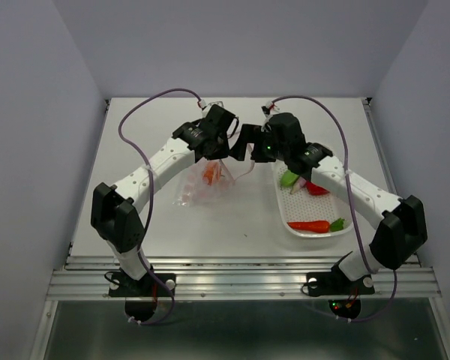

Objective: Place the food in the zip-top bag and seal the zipper
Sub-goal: Place the fake vegetable in the zipper food storage bag.

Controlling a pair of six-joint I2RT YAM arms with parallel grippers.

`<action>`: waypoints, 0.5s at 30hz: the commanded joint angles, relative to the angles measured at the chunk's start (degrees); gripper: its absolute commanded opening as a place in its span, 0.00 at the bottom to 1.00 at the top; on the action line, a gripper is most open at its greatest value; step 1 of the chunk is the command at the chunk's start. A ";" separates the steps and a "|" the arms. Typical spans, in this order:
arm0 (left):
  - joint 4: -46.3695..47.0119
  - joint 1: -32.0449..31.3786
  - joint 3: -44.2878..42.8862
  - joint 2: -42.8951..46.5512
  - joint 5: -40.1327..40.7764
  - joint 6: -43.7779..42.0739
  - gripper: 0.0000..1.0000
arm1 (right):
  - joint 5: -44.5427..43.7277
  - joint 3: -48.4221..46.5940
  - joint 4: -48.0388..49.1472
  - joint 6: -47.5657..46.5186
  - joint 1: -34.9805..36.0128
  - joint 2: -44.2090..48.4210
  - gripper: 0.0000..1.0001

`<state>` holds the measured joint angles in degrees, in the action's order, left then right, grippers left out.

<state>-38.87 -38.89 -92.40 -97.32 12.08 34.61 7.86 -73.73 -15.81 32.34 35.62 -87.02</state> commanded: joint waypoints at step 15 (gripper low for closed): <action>0.73 0.05 -1.99 4.07 0.49 -1.12 0.00 | -19.55 5.68 -12.05 5.80 -11.24 13.28 1.00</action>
<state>-38.83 -38.89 -92.75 -96.55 12.08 34.50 -7.44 -71.72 -24.36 33.95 30.37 -77.01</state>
